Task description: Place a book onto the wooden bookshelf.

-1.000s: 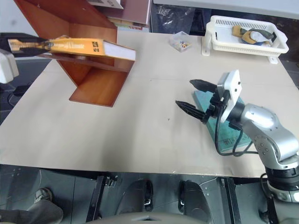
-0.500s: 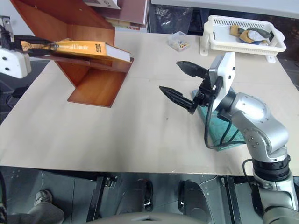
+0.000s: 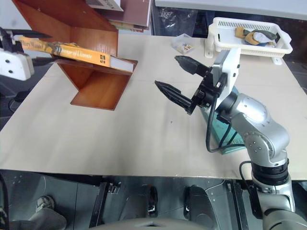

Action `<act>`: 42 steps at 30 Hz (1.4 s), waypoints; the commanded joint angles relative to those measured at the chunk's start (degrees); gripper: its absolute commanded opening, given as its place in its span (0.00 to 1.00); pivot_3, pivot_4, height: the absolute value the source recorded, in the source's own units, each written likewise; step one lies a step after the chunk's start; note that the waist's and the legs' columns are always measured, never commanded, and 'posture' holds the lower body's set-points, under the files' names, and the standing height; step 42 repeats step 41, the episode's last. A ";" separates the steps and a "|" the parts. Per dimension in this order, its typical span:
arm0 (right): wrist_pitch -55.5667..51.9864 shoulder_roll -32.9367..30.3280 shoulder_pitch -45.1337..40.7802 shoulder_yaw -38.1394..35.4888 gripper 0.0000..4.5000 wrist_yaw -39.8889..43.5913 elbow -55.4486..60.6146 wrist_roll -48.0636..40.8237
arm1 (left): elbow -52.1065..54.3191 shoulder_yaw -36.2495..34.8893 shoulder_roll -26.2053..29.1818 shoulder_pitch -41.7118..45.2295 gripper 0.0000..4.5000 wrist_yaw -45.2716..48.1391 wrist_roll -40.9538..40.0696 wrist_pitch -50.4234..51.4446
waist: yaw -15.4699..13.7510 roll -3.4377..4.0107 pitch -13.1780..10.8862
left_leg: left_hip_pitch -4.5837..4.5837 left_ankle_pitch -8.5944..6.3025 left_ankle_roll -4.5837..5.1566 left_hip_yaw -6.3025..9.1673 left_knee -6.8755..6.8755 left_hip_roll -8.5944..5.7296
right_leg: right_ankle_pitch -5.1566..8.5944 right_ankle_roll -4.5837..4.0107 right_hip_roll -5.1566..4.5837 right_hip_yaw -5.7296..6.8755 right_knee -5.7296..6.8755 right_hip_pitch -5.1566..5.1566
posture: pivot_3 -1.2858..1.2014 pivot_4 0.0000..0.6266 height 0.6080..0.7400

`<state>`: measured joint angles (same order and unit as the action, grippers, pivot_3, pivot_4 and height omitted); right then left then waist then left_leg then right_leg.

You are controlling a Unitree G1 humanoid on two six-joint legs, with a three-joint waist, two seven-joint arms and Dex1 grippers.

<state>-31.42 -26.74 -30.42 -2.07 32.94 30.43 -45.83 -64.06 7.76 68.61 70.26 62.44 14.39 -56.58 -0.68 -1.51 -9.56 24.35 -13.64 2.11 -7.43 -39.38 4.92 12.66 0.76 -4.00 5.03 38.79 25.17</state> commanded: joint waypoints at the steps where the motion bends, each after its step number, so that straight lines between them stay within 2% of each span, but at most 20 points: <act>1: -0.32 -0.64 -1.36 -1.16 1.00 0.86 0.75 -1.13 | -0.58 -1.65 3.76 -1.78 0.96 -3.00 -0.14 -1.41 | 0.07 -0.12 -0.01 | 0.22 0.00 0.00 0.00 0.00 0.00 | -0.01 0.00 0.00 0.01 -0.02 0.18 | 0.52 0.24 1.00; 6: -1.22 -1.57 -0.94 -2.03 1.00 1.77 0.45 -1.73 | 1.86 -7.61 6.59 -9.65 0.96 -1.91 -9.48 -3.14 | 0.83 -0.16 -0.04 | 0.50 -0.01 -0.01 -0.19 0.03 -0.01 | -0.13 -0.17 -0.02 -0.13 -0.16 0.48 | 0.52 0.24 1.00; 9: -1.40 -3.12 0.37 -2.29 1.00 2.58 0.20 -1.03 | 10.20 -16.07 4.97 -19.45 0.96 -1.00 -23.34 -1.69 | 1.11 -0.17 -0.05 | 0.51 -0.01 -0.01 -0.17 0.10 0.02 | -0.13 -0.16 -0.02 -0.10 -0.23 0.47 | 0.52 0.24 1.00; 11: -1.08 -4.31 1.14 -2.25 1.00 3.29 0.15 0.09 | 18.50 -20.56 4.23 -27.95 0.96 -2.03 -29.30 -0.28 | 1.21 -0.16 -0.05 | 0.50 -0.01 -0.02 -0.08 0.10 0.07 | -0.13 -0.16 -0.04 -0.09 -0.23 0.44 | 0.52 0.24 1.00; 15: -1.15 -5.74 1.95 -2.21 1.00 3.98 -0.26 1.31 | 51.43 -31.27 -2.20 -52.13 0.96 -11.02 -38.59 16.13 | 1.48 -0.09 -0.06 | 0.33 -0.02 -0.01 -0.01 0.13 0.17 | -0.14 -0.15 -0.06 -0.27 -0.19 0.39 | 0.52 0.24 1.00; 18: -1.57 -6.91 3.25 -1.54 1.00 4.44 -0.01 2.70 | 73.06 -28.76 -7.78 -61.30 0.96 -18.10 -41.61 28.91 | 1.21 -0.14 -0.04 | 0.34 -0.02 -0.02 0.04 0.12 0.18 | -0.12 -0.13 -0.03 -0.24 -0.14 0.38 | 0.52 0.24 1.00; 21: -2.36 -9.18 6.37 -0.07 1.00 4.75 1.70 5.44 | 86.35 -23.01 -13.69 -66.23 0.96 -24.34 -43.00 40.70 | 0.93 -0.14 -0.01 | 0.31 -0.02 -0.03 0.05 0.12 0.11 | -0.10 -0.11 -0.03 -0.22 -0.15 0.35 | 0.52 0.24 1.00; 24: -2.88 -10.52 10.83 1.74 1.00 3.49 3.84 8.40 | 90.17 -16.96 -18.95 -69.10 0.96 -31.98 -41.02 55.29 | 1.05 -0.07 0.02 | 0.26 -0.02 -0.03 0.02 0.14 0.05 | -0.11 -0.11 -0.01 -0.29 -0.13 0.35 | 0.52 0.24 1.00; 26: -3.42 -9.89 13.86 2.78 1.00 1.21 4.50 10.23 | 90.49 -15.59 -22.50 -70.46 0.96 -33.16 -46.68 62.23 | 1.35 -0.08 0.02 | 0.20 -0.01 -0.04 0.02 0.14 0.07 | -0.01 0.03 0.06 -0.32 -0.04 0.37 | 0.52 0.24 1.00; 28: -3.87 -9.23 17.96 3.89 1.00 -0.95 5.65 12.21 | 88.97 -15.92 -25.53 -71.36 0.98 -34.23 -48.25 66.25 | 1.39 -0.08 0.03 | 0.16 -0.01 -0.04 0.02 0.15 0.13 | 0.00 0.04 0.12 -0.34 -0.03 0.36 | 0.52 0.24 1.00; 31: -4.09 -10.60 24.62 3.76 1.00 -2.70 8.65 15.60 | 87.75 -19.23 -25.63 -74.40 0.98 -32.92 -48.91 70.85 | 1.26 -0.08 0.02 | 0.19 -0.01 -0.05 0.05 0.15 0.13 | 0.01 0.02 0.12 -0.31 -0.05 0.37 | 0.52 0.24 1.00; 35: -5.45 -12.35 28.60 1.51 1.00 -3.58 11.38 16.76 | 88.21 -24.90 -24.66 -77.89 0.98 -29.84 -49.79 72.69 | 1.38 -0.10 0.03 | 0.20 -0.02 -0.05 0.01 0.13 0.09 | 0.02 0.05 0.04 -0.33 -0.14 0.36 | 0.52 0.24 1.00; 39: -7.97 -14.81 33.36 -2.50 1.00 -2.30 15.86 13.89 | 88.95 -32.39 -23.26 -82.63 0.98 -25.07 -52.56 75.31 | 1.10 -0.10 0.03 | 0.25 -0.03 -0.06 0.05 0.15 0.11 | 0.15 -0.18 0.04 -0.28 -0.18 0.39 | 0.52 0.24 1.00; 42: -8.43 -15.08 34.39 -3.10 1.00 -2.45 16.90 13.32 | 89.31 -34.11 -22.73 -84.10 0.98 -23.09 -53.06 76.08 | 1.10 -0.13 0.04 | 0.29 -0.04 -0.06 0.08 0.22 0.13 | 0.15 -0.18 0.05 -0.25 -0.32 0.38 | 0.52 0.24 1.00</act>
